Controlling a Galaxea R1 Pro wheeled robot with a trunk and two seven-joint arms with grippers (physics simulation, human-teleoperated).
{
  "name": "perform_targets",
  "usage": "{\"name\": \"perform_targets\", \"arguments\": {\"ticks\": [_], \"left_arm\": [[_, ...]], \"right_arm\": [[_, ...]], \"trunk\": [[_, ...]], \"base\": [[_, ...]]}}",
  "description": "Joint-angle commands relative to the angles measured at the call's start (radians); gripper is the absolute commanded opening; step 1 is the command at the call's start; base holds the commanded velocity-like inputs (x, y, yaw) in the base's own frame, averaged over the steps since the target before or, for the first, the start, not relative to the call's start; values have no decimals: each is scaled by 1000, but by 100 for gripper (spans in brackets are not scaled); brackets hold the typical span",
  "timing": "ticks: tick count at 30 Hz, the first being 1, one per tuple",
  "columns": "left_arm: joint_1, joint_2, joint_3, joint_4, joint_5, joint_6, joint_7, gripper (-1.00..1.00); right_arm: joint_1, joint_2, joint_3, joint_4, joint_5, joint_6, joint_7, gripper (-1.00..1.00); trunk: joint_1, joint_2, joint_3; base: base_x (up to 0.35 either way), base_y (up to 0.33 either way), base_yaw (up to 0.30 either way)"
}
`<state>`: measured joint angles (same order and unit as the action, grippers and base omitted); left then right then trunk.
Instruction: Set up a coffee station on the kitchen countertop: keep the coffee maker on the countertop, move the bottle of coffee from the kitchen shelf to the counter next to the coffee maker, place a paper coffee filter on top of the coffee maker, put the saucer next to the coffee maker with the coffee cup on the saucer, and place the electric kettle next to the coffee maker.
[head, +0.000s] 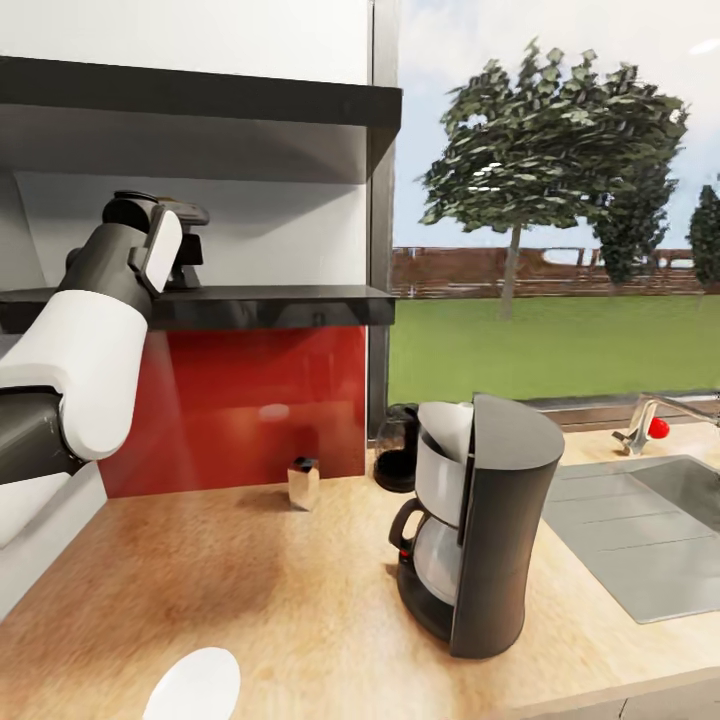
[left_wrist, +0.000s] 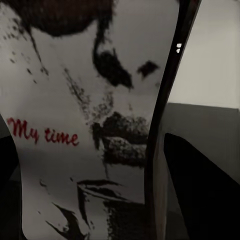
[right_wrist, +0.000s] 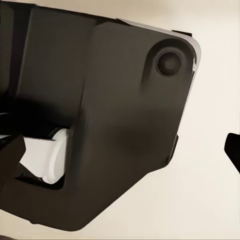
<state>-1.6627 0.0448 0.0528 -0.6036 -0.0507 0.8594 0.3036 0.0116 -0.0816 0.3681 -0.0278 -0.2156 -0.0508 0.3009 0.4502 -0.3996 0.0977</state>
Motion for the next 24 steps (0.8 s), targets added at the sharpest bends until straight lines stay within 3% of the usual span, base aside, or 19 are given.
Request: {"name": "perform_targets", "arguments": {"ticks": [1, 14, 24], "left_arm": [[0, 0, 2, -2, -5, 4, -1, -100], [-2, -3, -6, -7, -2, 5, -1, -100], [-2, -11, -7, -7, -1, 5, -1, -100]], "right_arm": [[1, -1, 8, -1, -10, -1, 3, 100], [1, 0, 6, -1, -10, -1, 3, 100], [1, 0, 3, -3, -13, -2, 3, 100]], "trunk": [[0, -1, 0], [0, -1, 10], [0, -1, 10]], "base": [[-296, 0, 0], [-331, -4, 0], [-295, -142, 0]]}}
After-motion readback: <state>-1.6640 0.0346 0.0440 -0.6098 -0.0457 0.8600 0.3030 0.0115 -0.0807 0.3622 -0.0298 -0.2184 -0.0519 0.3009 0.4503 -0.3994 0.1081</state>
